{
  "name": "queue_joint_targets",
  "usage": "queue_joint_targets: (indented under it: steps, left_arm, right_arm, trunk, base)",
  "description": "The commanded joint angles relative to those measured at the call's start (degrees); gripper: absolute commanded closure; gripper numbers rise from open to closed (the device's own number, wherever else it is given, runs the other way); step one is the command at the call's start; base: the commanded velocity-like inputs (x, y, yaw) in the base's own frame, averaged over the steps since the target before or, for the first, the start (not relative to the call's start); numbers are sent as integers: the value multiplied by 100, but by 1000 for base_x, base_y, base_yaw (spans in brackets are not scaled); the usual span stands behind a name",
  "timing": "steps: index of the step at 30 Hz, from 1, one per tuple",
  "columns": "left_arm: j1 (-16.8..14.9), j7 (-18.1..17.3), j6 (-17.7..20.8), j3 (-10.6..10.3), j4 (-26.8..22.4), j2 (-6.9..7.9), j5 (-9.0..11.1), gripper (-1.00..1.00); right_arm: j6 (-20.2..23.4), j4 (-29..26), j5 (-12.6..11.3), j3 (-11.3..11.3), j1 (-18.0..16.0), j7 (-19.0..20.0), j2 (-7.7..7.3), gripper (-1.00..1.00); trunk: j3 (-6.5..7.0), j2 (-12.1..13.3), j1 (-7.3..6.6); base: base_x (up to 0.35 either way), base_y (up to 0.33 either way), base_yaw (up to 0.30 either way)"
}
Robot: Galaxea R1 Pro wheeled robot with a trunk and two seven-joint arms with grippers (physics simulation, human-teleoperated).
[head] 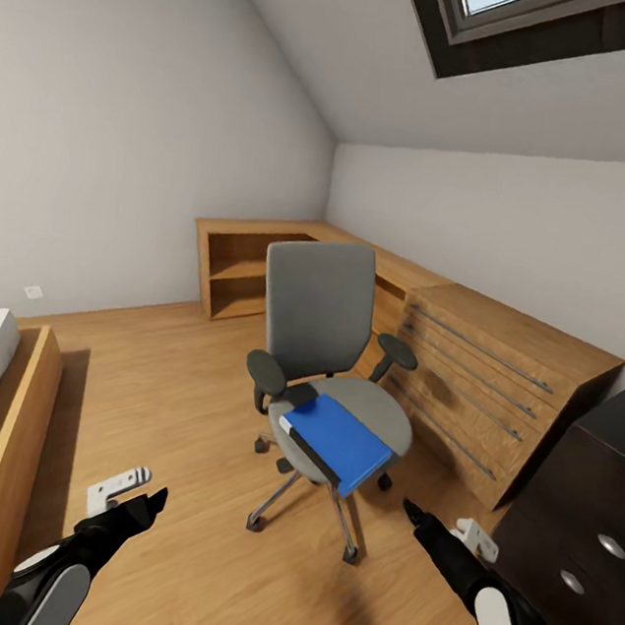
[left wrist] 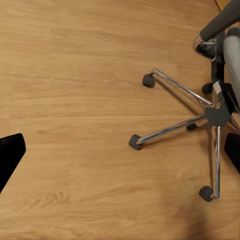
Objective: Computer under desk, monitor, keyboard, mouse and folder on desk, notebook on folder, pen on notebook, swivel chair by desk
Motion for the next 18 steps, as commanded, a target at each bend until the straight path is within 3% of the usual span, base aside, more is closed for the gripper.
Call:
queue_joint_targets:
  steps: [1, 4, 9, 11, 13, 18]
  left_arm:
    - [-5, 50, 14, -6, -9, 3, 60, -100]
    - [-3, 50, 14, -8, -8, 3, 60, -100]
    - [-2, 50, 14, -10, -10, 3, 60, -100]
    - [-1, 50, 14, -14, -7, 3, 60, -100]
    - [-2, 50, 18, -16, -6, 3, 60, -100]
    - [-6, 53, 22, -70, -6, 3, 60, -100]
  right_arm:
    - [38, 11, -72, -19, -6, -8, 0, -100]
    - [56, 136, -245, -29, -13, 11, -59, -100]
    - [91, 692, -823, -25, -51, 193, -383, -100]
    - [165, 1089, -1216, -7, -88, 517, -615, -100]
    - [337, 1311, -1425, -1, -135, 842, -764, -100]
    - [994, 1521, -1629, -6, -218, 1565, -931, -100]
  trunk:
    - [-24, -44, 22]
    - [-78, -165, 88]
    - [-168, -365, 198]
    - [-204, -445, 242]
    - [-239, -526, 286]
    - [-329, -726, 395]
  base:
    - [0, 0, 0]
    - [0, 0, 0]
    - [0, 0, 0]
    - [0, 0, 0]
    - [0, 0, 0]
    - [0, 0, 0]
